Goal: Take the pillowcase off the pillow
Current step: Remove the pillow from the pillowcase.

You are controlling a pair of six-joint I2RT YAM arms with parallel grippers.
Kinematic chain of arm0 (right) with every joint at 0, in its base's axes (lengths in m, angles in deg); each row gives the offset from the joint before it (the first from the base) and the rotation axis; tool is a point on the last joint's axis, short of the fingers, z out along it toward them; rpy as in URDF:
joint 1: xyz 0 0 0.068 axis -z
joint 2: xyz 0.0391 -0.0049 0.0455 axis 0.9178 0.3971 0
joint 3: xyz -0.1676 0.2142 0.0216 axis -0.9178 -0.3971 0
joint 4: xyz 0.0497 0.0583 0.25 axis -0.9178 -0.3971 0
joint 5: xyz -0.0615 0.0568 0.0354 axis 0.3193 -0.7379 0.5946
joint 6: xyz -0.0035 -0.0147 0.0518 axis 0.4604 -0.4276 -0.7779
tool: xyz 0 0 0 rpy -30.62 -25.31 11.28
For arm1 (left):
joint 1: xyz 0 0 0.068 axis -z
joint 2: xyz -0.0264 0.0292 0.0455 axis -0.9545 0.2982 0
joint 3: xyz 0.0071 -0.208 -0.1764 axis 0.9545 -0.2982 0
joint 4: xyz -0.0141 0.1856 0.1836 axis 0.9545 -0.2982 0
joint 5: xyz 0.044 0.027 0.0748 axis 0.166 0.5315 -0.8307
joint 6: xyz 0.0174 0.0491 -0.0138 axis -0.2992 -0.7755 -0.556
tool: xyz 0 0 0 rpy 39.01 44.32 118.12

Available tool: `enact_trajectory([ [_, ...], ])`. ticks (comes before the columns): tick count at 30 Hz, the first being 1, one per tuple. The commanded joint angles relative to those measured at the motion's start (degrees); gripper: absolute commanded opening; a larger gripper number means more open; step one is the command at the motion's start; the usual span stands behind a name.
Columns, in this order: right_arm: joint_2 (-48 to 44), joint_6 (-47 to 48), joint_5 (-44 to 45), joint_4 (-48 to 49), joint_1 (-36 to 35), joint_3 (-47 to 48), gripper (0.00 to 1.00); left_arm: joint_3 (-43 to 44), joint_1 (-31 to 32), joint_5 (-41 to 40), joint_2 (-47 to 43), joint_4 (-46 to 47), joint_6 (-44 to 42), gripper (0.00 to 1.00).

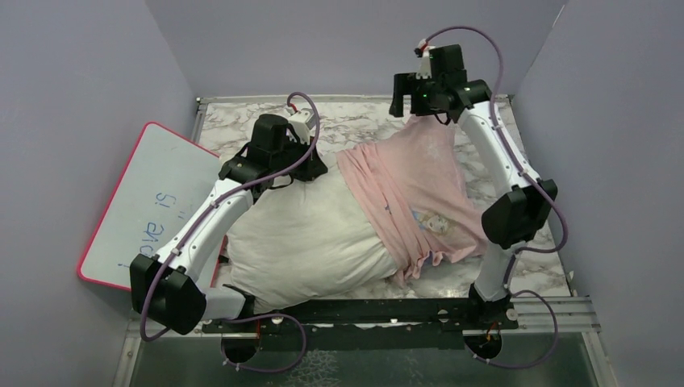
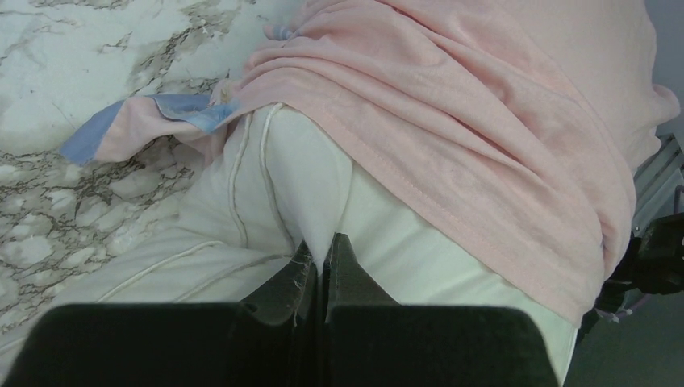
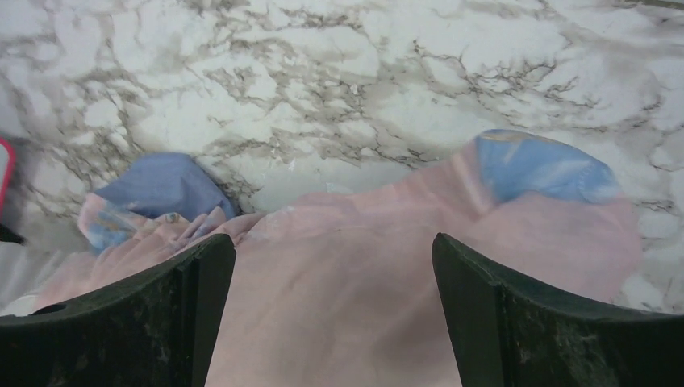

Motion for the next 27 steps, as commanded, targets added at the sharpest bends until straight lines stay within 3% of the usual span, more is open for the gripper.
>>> enact_trajectory([
  [1,7.4,7.1,5.3,-11.4,-5.8,4.3,0.97,0.9,-0.2,3.6,-4.0,-0.5,0.6,0.00],
  [4,8.3,7.6,13.4,-12.6,-7.4,2.3,0.92,0.6,-0.1,3.3,-4.5,-0.4,0.6,0.00],
  [6,6.4,6.4,19.7,-10.2,-7.4,-1.2,0.77,0.3,-0.2,3.0,-4.6,-0.4,0.6,0.00],
  [8,3.7,6.2,26.3,-6.2,-7.2,-4.9,0.56,0.3,-0.2,2.8,-4.6,-0.5,0.5,0.00],
  [11,0.7,5.2,31.1,-2.6,-5.0,-6.5,0.06,0.3,-0.2,2.1,-4.9,-0.7,0.3,0.00],
  [12,0.0,4.7,31.1,-2.1,-3.8,-6.4,0.01,0.2,-0.2,1.7,-4.9,-0.7,0.3,0.00],
  [21,-3.6,0.6,31.4,-1.0,6.6,-6.2,0.01,-0.4,-0.2,0.2,-5.6,-1.6,0.0,0.00],
  [27,-3.5,0.4,29.5,-2.5,8.2,-4.5,0.01,-0.4,-0.1,0.1,-5.8,-1.7,-0.2,0.00],
])
